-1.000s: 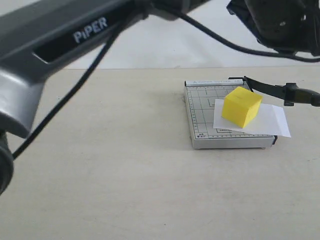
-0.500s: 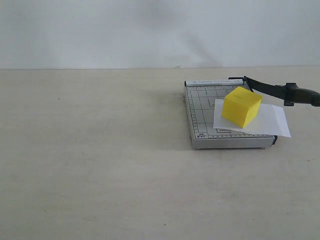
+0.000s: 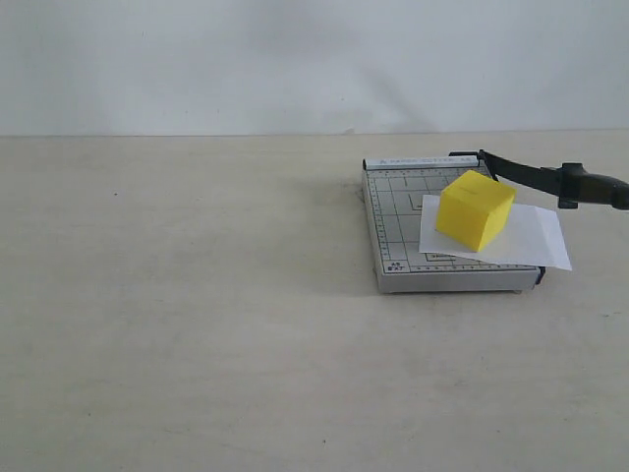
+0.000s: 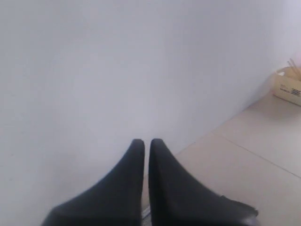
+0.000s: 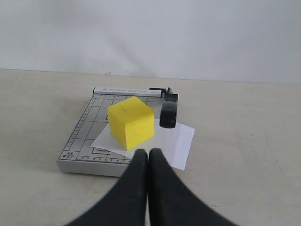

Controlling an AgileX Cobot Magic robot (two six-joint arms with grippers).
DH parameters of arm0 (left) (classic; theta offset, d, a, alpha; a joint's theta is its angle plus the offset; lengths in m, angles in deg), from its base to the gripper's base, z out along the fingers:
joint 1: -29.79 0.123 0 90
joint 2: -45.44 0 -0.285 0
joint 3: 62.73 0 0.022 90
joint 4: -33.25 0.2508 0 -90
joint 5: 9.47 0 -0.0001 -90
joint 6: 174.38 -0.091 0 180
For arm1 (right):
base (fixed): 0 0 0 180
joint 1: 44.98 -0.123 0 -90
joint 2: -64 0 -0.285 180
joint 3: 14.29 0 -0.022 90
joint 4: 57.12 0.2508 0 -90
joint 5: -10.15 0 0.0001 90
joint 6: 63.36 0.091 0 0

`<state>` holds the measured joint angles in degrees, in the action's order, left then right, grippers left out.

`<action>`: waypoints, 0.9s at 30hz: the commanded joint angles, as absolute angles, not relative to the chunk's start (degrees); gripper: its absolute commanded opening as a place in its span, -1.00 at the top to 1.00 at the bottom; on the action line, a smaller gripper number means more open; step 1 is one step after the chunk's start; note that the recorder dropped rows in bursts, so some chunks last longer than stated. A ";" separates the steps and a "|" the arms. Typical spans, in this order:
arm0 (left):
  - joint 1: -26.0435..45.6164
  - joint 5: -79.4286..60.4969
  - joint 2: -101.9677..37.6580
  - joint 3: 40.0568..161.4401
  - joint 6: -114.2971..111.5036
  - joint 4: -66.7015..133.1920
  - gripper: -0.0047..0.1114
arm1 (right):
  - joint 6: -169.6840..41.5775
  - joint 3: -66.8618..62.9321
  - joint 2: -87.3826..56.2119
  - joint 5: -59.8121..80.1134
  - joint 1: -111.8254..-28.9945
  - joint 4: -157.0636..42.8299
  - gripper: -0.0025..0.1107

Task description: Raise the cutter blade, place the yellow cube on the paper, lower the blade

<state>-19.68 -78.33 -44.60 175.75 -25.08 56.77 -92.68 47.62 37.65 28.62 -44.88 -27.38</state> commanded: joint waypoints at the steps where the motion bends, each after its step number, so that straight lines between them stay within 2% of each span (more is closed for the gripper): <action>1: -20.03 -79.43 -35.49 165.67 -25.27 60.01 0.84 | -92.86 47.86 37.88 28.43 -44.63 -27.42 0.96; 5: -20.03 -78.18 -26.30 151.76 -23.04 59.66 0.84 | -92.86 47.86 37.88 28.43 -44.63 -27.42 0.96; 12: -20.03 -62.59 -7.62 122.04 -9.98 65.36 0.84 | -92.86 47.86 37.88 28.43 -44.63 -27.42 0.96; 18: -20.03 -50.22 16.51 89.31 6.07 70.39 0.84 | -92.86 47.86 37.88 28.43 -44.63 -27.42 0.96; 22: -20.03 -49.63 27.12 79.68 10.62 70.21 0.84 | -92.86 47.86 37.88 28.43 -44.63 -27.42 0.96; 27: -20.03 -49.76 34.68 74.15 12.26 67.78 0.84 | -92.86 47.86 37.88 28.43 -44.63 -27.42 0.96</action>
